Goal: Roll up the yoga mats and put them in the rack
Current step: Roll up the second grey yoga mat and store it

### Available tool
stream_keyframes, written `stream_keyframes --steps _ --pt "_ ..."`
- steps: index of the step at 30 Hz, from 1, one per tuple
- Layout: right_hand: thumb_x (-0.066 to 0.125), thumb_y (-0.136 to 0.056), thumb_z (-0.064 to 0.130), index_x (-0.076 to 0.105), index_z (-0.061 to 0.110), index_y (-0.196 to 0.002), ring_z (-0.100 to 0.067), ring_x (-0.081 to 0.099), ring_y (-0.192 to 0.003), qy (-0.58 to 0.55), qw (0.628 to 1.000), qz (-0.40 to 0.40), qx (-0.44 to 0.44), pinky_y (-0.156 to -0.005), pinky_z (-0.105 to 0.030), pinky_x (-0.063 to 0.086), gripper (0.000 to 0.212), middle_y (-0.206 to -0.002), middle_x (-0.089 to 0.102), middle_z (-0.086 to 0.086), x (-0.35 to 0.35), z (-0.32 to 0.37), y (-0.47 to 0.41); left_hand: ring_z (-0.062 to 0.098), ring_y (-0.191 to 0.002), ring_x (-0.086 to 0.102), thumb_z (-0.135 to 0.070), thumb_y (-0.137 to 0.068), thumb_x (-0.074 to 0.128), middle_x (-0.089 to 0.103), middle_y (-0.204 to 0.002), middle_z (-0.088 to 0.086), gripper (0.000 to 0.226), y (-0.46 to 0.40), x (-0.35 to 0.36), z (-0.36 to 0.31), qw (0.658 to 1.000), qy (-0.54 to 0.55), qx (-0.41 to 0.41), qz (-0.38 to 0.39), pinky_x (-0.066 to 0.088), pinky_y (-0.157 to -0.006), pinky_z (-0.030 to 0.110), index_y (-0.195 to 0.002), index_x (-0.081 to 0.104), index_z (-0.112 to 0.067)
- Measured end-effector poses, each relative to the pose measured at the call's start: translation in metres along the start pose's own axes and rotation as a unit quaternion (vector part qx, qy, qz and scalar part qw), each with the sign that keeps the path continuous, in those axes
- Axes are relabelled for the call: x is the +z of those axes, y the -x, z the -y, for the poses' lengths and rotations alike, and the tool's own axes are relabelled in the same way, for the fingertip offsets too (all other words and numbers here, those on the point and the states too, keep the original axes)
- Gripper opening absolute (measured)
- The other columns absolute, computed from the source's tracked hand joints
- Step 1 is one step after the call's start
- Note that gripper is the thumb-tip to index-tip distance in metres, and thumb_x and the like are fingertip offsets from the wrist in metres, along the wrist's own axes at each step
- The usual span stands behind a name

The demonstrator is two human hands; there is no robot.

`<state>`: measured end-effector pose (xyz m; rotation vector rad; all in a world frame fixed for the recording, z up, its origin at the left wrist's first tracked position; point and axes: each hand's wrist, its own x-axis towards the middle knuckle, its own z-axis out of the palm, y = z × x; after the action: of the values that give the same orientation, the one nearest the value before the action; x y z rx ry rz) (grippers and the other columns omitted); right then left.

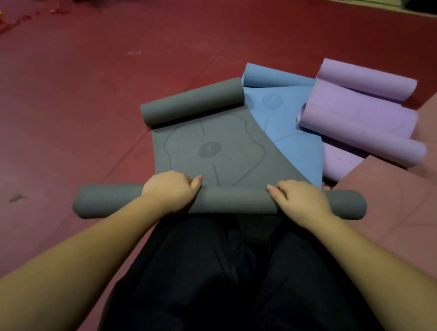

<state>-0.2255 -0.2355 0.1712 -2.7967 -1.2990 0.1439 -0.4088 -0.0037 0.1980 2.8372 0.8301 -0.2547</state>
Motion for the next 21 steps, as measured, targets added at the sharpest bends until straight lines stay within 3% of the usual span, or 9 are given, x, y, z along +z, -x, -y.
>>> stream_keyframes --steps 3,6,9,11,13,14,17,21 --pt "0.027 -0.096 0.06 0.066 0.019 -0.087 -0.03 0.063 -0.097 0.005 0.998 -0.054 0.015 -0.073 -0.036 0.042 0.057 -0.095 0.068 -0.007 0.007 0.003 0.005 0.034 -0.095 0.062 -0.053 -0.103 0.02 0.068 -0.1 0.016 0.058 -0.003 -0.003 -0.001 1.0 0.009 0.004 0.025 0.046 -0.08 0.037 -0.078 0.059 -0.018" --pt "0.011 -0.085 0.066 0.066 0.018 -0.086 -0.03 0.062 -0.094 -0.005 0.997 -0.071 0.017 -0.07 -0.035 0.038 0.073 -0.092 0.066 -0.007 0.004 0.003 0.006 0.033 -0.094 0.061 -0.053 -0.103 0.02 0.067 -0.102 0.016 0.058 -0.003 -0.009 -0.002 0.999 0.008 -0.004 0.032 0.046 -0.082 0.038 -0.082 0.06 -0.016" --pt "0.022 -0.095 0.06 0.06 0.017 -0.078 -0.031 0.062 -0.093 0.001 0.998 -0.062 0.014 -0.067 -0.035 0.038 0.059 -0.091 0.066 -0.007 -0.003 0.002 0.005 0.03 -0.083 0.052 -0.051 -0.102 0.018 0.066 -0.102 0.017 0.058 -0.006 -0.018 -0.002 0.999 -0.015 0.004 0.042 0.043 -0.077 0.037 -0.084 0.059 -0.015" --pt "0.03 -0.099 0.054 0.057 0.016 -0.076 -0.03 0.061 -0.093 0.005 0.999 -0.04 0.019 -0.064 -0.033 0.035 0.052 -0.091 0.066 -0.007 -0.011 0.001 0.001 0.03 -0.081 0.05 -0.047 -0.1 0.017 0.062 -0.101 0.019 0.057 -0.008 -0.023 0.0 0.999 -0.024 0.004 0.048 0.039 -0.074 0.037 -0.096 0.06 -0.01" --pt "0.03 -0.1 0.053 0.064 0.016 -0.082 -0.03 0.061 -0.095 0.01 0.999 -0.015 0.026 -0.064 -0.032 0.034 0.054 -0.093 0.068 -0.007 -0.022 0.001 -0.003 0.035 -0.091 0.054 -0.043 -0.099 0.018 0.061 -0.113 0.022 0.058 -0.009 -0.031 -0.001 0.997 -0.026 -0.004 0.071 0.042 -0.079 0.04 -0.119 0.06 -0.007" --pt "0.029 -0.1 0.054 0.068 0.017 -0.087 -0.03 0.061 -0.096 0.009 1.0 -0.001 0.026 -0.065 -0.032 0.034 0.055 -0.096 0.068 -0.008 -0.027 0.0 -0.003 0.037 -0.106 0.056 -0.043 -0.102 0.019 0.058 -0.126 0.023 0.059 -0.007 -0.036 -0.003 0.996 -0.013 -0.016 0.092 0.044 -0.089 0.042 -0.126 0.059 -0.007" --pt "0.028 -0.101 0.054 0.072 0.021 -0.097 -0.031 0.06 -0.099 0.009 0.998 0.052 0.018 -0.07 -0.032 0.037 0.055 -0.099 0.067 -0.009 -0.042 0.001 -0.002 0.034 -0.139 0.04 -0.042 -0.106 0.022 0.04 -0.153 0.02 0.059 -0.002 -0.042 -0.009 0.989 0.021 -0.036 0.142 0.03 -0.112 0.04 -0.142 0.049 -0.003" --pt "0.025 -0.099 0.058 0.063 0.021 -0.073 -0.027 0.054 -0.086 0.022 0.992 0.122 0.021 -0.072 -0.033 0.041 0.06 -0.093 0.064 -0.008 -0.046 0.008 -0.003 0.035 -0.138 0.04 -0.037 -0.106 0.025 0.041 -0.152 0.02 0.054 0.006 -0.023 -0.001 0.983 0.02 -0.049 0.175 0.031 -0.112 0.039 -0.143 0.047 -0.004"
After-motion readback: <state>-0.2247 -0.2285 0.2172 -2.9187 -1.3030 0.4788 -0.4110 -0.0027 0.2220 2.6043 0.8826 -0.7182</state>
